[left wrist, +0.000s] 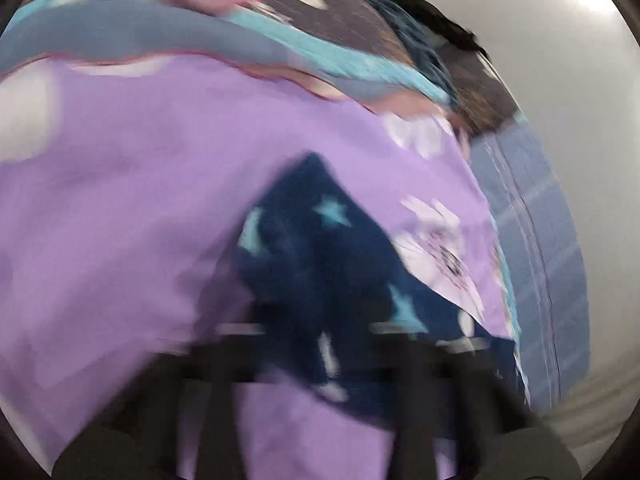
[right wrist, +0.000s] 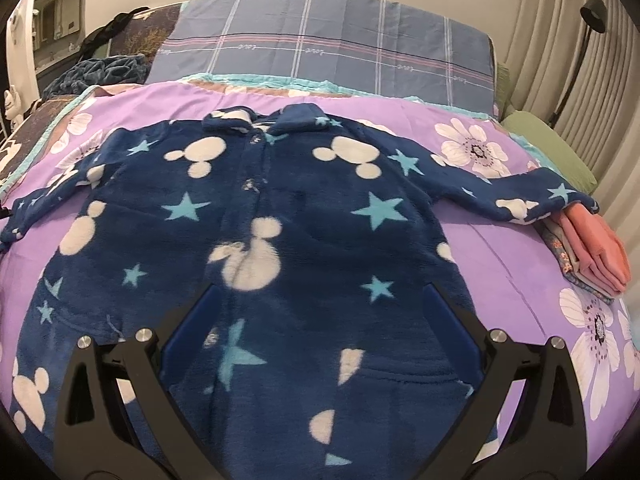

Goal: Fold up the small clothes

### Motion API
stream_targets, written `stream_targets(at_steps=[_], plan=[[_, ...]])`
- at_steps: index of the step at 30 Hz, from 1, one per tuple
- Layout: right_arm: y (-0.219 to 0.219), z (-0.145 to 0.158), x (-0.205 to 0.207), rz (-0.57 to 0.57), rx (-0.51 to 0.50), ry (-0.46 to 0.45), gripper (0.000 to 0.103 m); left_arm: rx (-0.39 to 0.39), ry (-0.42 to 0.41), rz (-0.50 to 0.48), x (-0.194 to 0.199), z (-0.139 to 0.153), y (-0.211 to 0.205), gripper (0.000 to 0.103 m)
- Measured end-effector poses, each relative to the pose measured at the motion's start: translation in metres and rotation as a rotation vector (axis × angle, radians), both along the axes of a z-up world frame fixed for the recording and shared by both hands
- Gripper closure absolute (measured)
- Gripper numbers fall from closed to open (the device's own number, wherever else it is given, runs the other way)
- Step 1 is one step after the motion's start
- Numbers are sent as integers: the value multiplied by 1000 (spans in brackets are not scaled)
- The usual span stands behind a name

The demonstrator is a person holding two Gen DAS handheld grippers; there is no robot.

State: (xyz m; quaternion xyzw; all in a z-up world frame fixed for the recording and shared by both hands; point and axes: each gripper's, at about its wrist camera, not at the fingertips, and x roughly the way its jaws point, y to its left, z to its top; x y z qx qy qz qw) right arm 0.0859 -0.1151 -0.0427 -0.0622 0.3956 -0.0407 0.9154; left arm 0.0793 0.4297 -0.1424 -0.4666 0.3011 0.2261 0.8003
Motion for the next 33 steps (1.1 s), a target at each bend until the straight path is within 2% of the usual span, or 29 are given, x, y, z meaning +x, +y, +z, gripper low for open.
stream_targets(at_steps=[1, 3, 5, 7, 10, 11, 12, 14, 17, 20, 22, 23, 24, 26, 27, 29, 31, 33], plan=[[-2, -1, 2, -6, -2, 1, 2, 6, -2, -14, 6, 4, -5, 96], [-8, -3, 7, -16, -10, 0, 2, 79, -23, -70, 22, 27, -23, 96], [-14, -5, 14, -24, -15, 1, 2, 148, -66, -148, 40, 55, -48, 96], [-24, -7, 22, -26, 1, 7, 2, 218, -134, -268, 59, 93, -89, 96], [-41, -9, 32, -38, 50, 29, 2, 321, -245, -477, 88, 149, -168, 96], [-45, -9, 33, -44, 66, 32, 2, 338, -271, -527, 92, 160, -188, 96], [-52, -9, 34, -55, 82, 32, 2, 362, -315, -620, 100, 176, -227, 96], [-60, -8, 34, -67, 92, 26, 2, 394, -361, -752, 108, 190, -284, 96], [-75, -7, 32, -86, 91, 15, 2, 394, -387, -906, 113, 189, -353, 95], [-91, -7, 30, -105, 99, 15, 2, 347, -350, -1025, 118, 162, -415, 92], [-102, -9, 31, -111, 122, 31, 2, 315, -284, -1097, 121, 134, -448, 70], [-105, -9, 32, -109, 137, 40, 2, 320, -252, -1110, 118, 124, -459, 49], [-110, -9, 34, -98, 175, 50, 2, 345, -226, -1116, 114, 114, -467, 44], [-115, -9, 36, -75, 231, 65, 2, 430, -213, -1156, 103, 105, -473, 42], [-116, -8, 38, -55, 261, 70, 2, 487, -208, -1158, 97, 105, -470, 37], [-116, -7, 43, -20, 287, 74, 9, 604, -210, -1120, 86, 110, -450, 28], [-110, -5, 55, 38, 314, 82, 22, 760, -207, -1059, 72, 114, -421, 20], [-103, -5, 71, 104, 356, 94, 32, 868, -159, -1013, 66, 112, -398, 15]])
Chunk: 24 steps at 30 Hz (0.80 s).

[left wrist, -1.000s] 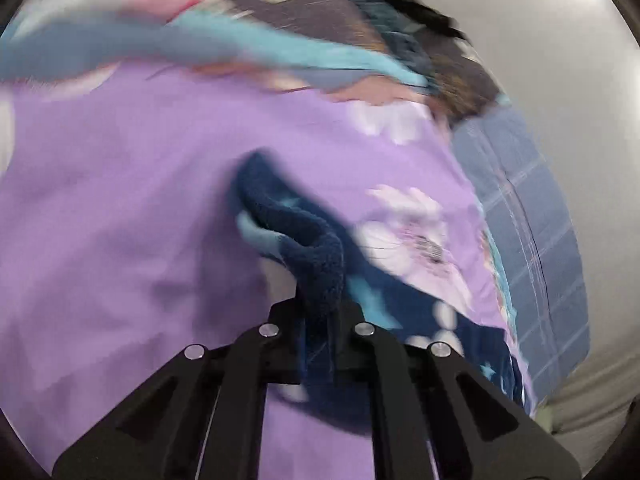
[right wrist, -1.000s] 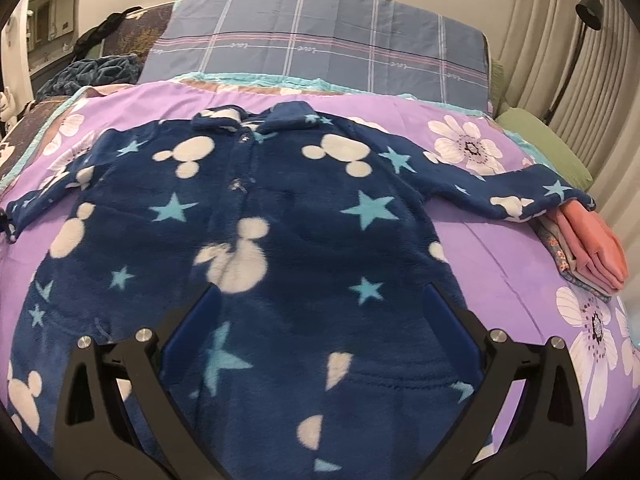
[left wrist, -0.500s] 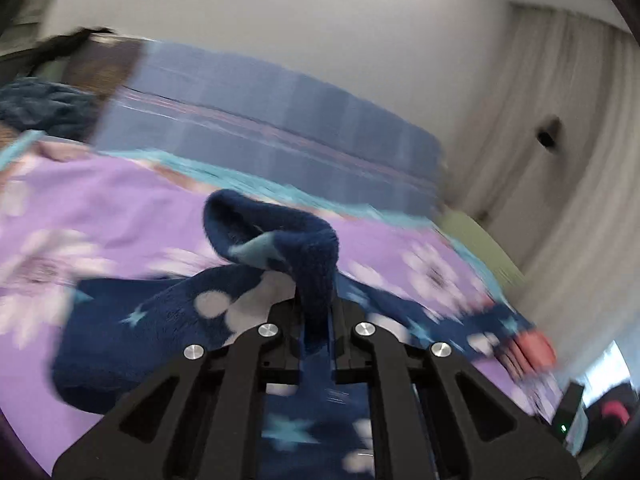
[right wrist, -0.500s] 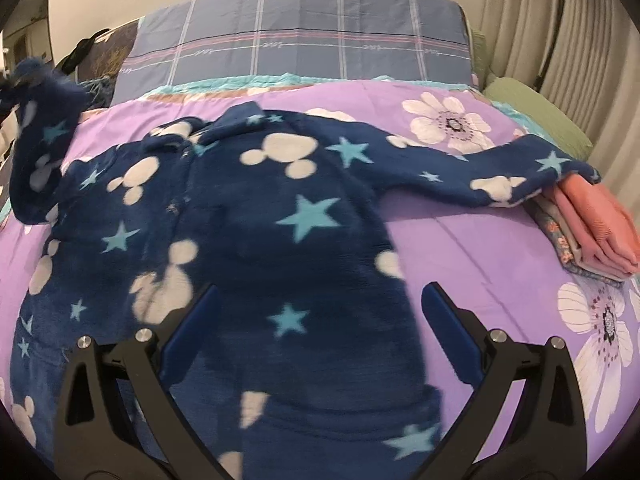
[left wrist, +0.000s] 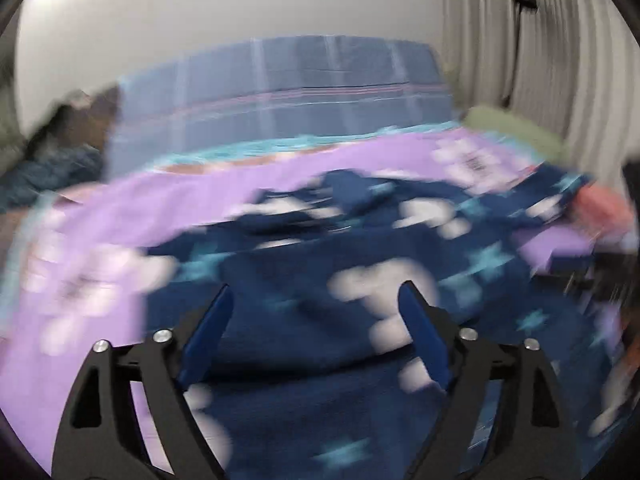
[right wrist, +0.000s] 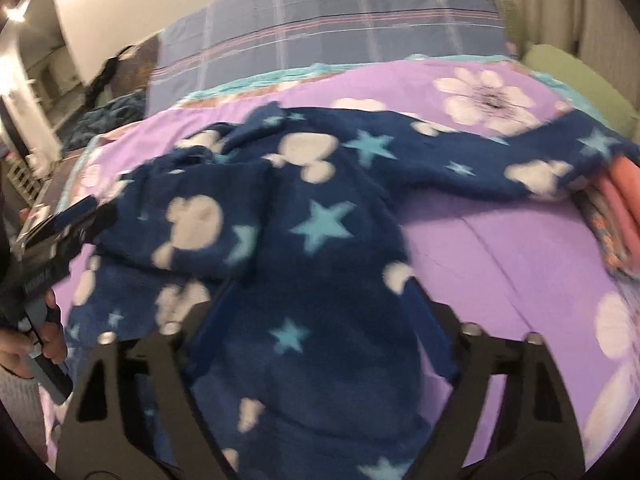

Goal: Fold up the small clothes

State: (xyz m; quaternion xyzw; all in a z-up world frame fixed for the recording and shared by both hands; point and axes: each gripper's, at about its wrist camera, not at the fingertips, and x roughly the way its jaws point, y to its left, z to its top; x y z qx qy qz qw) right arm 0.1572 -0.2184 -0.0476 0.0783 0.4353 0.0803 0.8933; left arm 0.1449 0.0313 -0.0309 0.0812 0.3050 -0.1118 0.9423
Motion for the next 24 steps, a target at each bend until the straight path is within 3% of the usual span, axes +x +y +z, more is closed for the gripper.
stream_targets(at_steps=[3, 6, 9, 10, 12, 14, 16, 18, 20, 21, 22, 23, 24], plan=[[13, -4, 34, 53, 59, 17, 35, 112, 41, 93, 5, -18, 42, 14], [27, -14, 73, 70, 107, 54, 34, 172, 117, 168, 20, -44, 77, 14], [54, -31, 109, 78, 34, 81, 31, 211, 171, 247, 44, -65, 99, 14], [64, -37, 117, 81, 3, 98, 45, 215, 178, 273, 51, -68, 104, 14], [80, -39, 121, 85, -40, 124, 91, 236, 166, 334, 66, -71, 114, 14], [89, -16, 113, 82, -61, 43, 91, 238, 153, 373, 71, -68, 125, 14], [90, 17, 102, 69, -135, -84, 92, 227, 151, 382, 71, -68, 129, 12], [78, 37, 104, 2, -238, -155, 92, 231, 142, 372, 69, -70, 130, 11], [63, 32, 122, -60, -337, -146, 84, 276, 119, 370, 67, -75, 124, 11], [54, 18, 136, -88, -393, -99, 54, 290, 112, 371, 64, -74, 118, 11], [47, 2, 145, -101, -421, -39, 39, 302, 102, 369, 61, -73, 115, 11], [40, -11, 149, -99, -417, 23, 44, 307, 95, 363, 57, -71, 112, 11], [33, -19, 145, -88, -367, 57, 58, 306, 89, 351, 53, -69, 111, 11]])
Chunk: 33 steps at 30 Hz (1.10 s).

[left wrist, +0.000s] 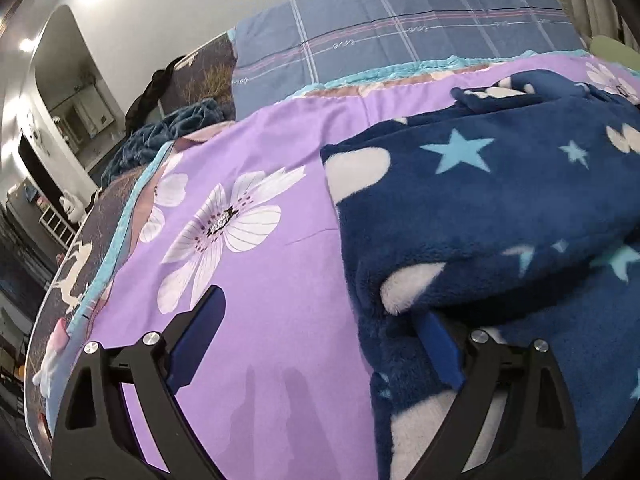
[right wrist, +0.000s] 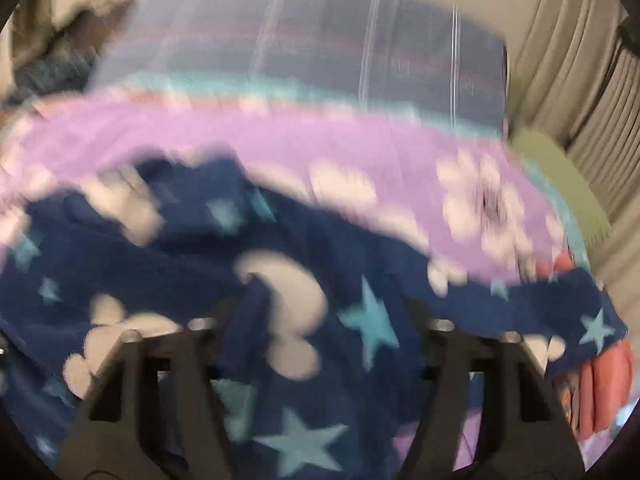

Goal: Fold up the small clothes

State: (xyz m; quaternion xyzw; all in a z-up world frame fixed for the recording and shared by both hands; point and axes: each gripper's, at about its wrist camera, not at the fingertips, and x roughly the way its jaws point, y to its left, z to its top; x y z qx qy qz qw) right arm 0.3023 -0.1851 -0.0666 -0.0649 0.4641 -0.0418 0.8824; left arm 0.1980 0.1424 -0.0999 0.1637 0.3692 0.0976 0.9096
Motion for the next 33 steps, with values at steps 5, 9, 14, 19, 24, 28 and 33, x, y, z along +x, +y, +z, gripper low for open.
stream_targets(at_steps=[5, 9, 14, 19, 24, 28, 33], plan=[[-13, 9, -40, 55, 252, -66, 60, -137, 17, -67, -23, 22, 5, 19], [3, 17, -57, 211, 417, -60, 72, -381, -31, -176, -37, 57, -1, 55], [36, -30, -45, 199, 274, 76, 79, -469, 29, -218, 6, 39, -43, 59], [49, -32, -52, 206, 205, 20, 76, -370, 148, -187, 30, -14, -66, 57], [-13, 14, -72, 108, 365, -53, 58, -364, 143, -188, 27, -17, -70, 57], [-123, 71, -89, -141, 345, -239, 52, -350, 130, -187, 28, -16, -71, 57], [-288, 91, -118, -623, 410, -309, 51, -334, 117, -184, 26, -14, -69, 56]])
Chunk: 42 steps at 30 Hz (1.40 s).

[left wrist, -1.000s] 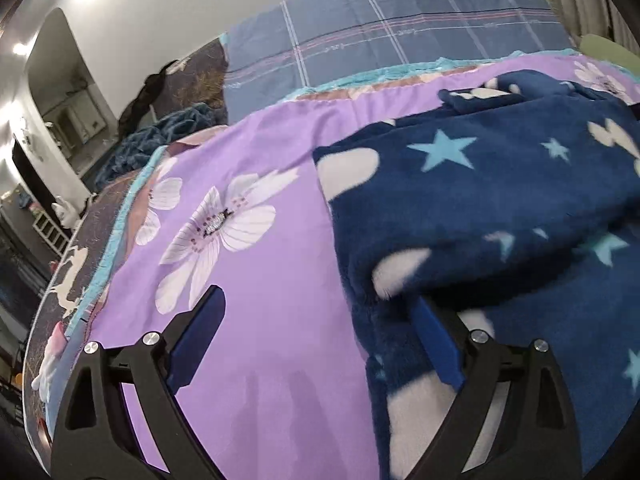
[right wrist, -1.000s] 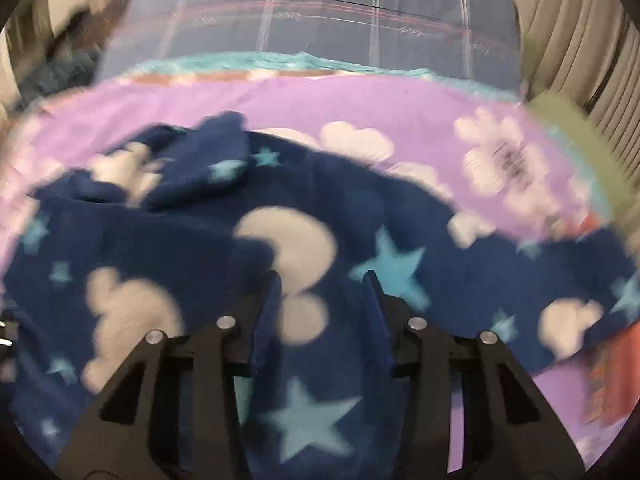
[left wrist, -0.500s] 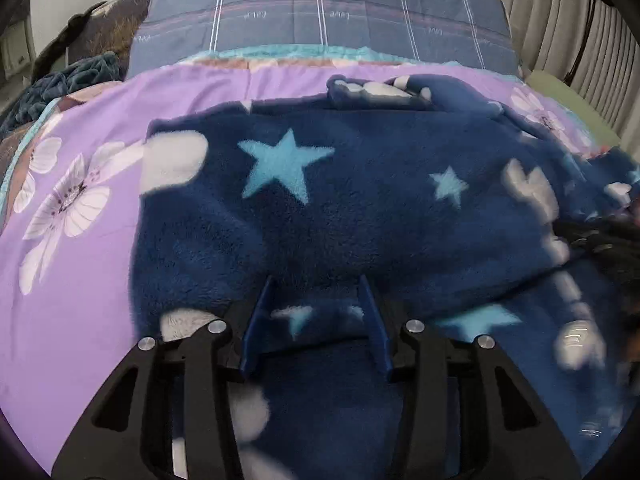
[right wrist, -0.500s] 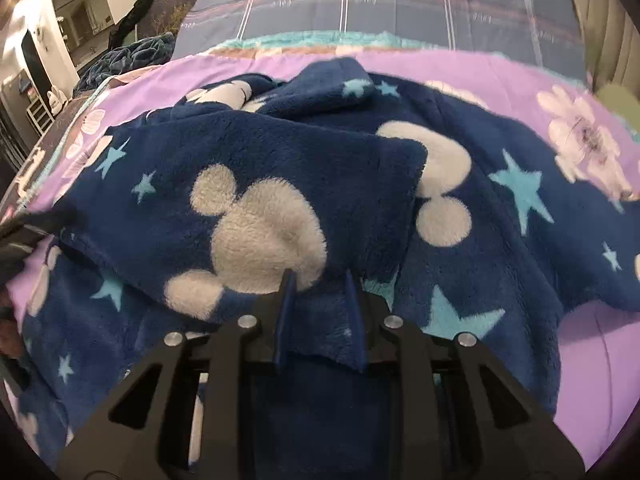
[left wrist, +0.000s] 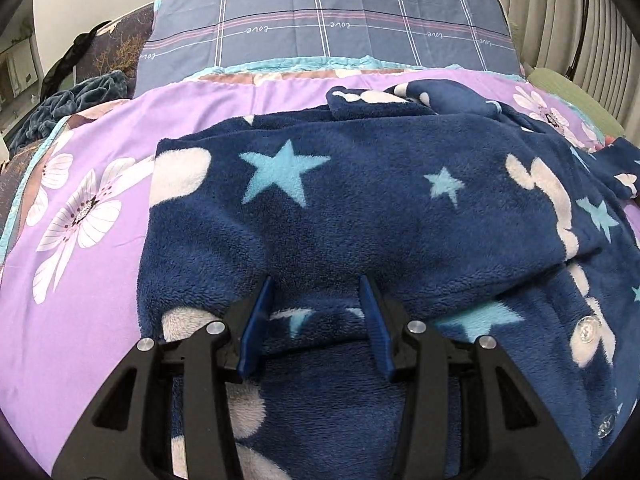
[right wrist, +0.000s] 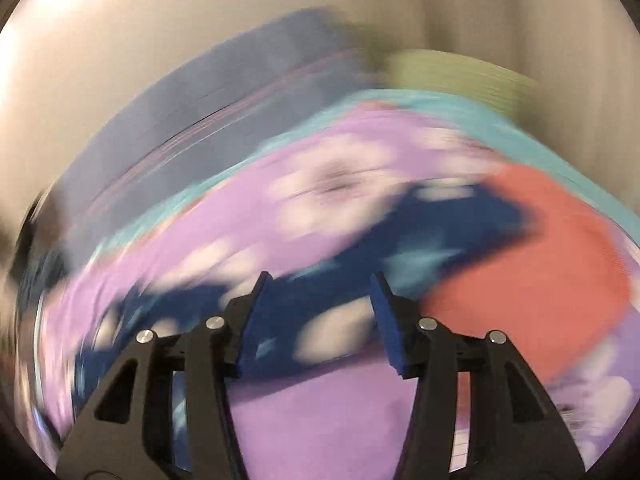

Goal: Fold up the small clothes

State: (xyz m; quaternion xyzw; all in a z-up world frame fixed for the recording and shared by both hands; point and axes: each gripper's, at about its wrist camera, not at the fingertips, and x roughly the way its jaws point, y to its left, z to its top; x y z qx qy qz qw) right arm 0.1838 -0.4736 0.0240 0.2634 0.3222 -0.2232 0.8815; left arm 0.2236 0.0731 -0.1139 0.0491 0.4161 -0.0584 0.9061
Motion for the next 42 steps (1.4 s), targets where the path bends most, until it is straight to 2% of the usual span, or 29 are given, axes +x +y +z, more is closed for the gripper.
stream_targets(at_steps=[1, 3, 6, 8, 9, 10, 11, 13, 15, 17, 21, 24, 28, 31, 33, 35, 40, 42], plan=[[-24, -5, -7, -60, 50, -7, 51, 6, -2, 0, 0, 0, -1, 56], [-51, -18, -14, -93, 141, -21, 49, 21, -7, 2, -1, 0, -3, 56], [-69, -38, -11, -132, 245, -38, 45, 26, -10, 4, -1, 1, -3, 55], [-74, -44, -8, -147, 262, -77, 45, 23, -12, 4, -2, 1, -2, 55], [-74, -43, -6, -151, 251, -79, 56, 21, -13, 5, -2, 1, -2, 55], [-77, -43, 1, -147, 238, -74, 79, 20, -13, 5, -2, 1, -2, 55], [-78, -43, 6, -138, 229, -57, 91, 18, -14, 5, -2, 1, -1, 55], [-75, -41, 19, -157, 210, -60, 94, 8, -13, 5, -2, 1, 0, 55], [-55, -23, 27, -100, 167, -118, 95, -7, -10, 5, -2, 1, 2, 55], [-16, -7, 43, 24, 126, -158, 95, -23, -10, 4, -2, 2, 4, 55], [116, 14, 75, 390, 43, -217, 95, -113, -18, 6, -4, 9, 17, 56], [218, 7, 78, 661, 19, -227, 95, -192, -18, 16, -8, 16, 26, 56], [319, -23, 71, 897, -40, -175, 95, -321, -45, -12, -16, 33, 33, 56], [354, -50, 74, 969, -57, -102, 95, -439, -53, -68, -17, 47, 32, 49], [362, -69, 76, 984, -27, -51, 95, -518, -34, -107, -14, 50, 28, 44], [363, -88, 72, 989, 5, -14, 95, -563, -8, -133, -10, 49, 20, 42], [353, -111, 69, 997, 71, 33, 90, -650, 106, -198, 12, 35, -14, 35], [348, -114, 67, 998, 82, 32, 90, -683, 157, -206, 23, 30, -31, 19]])
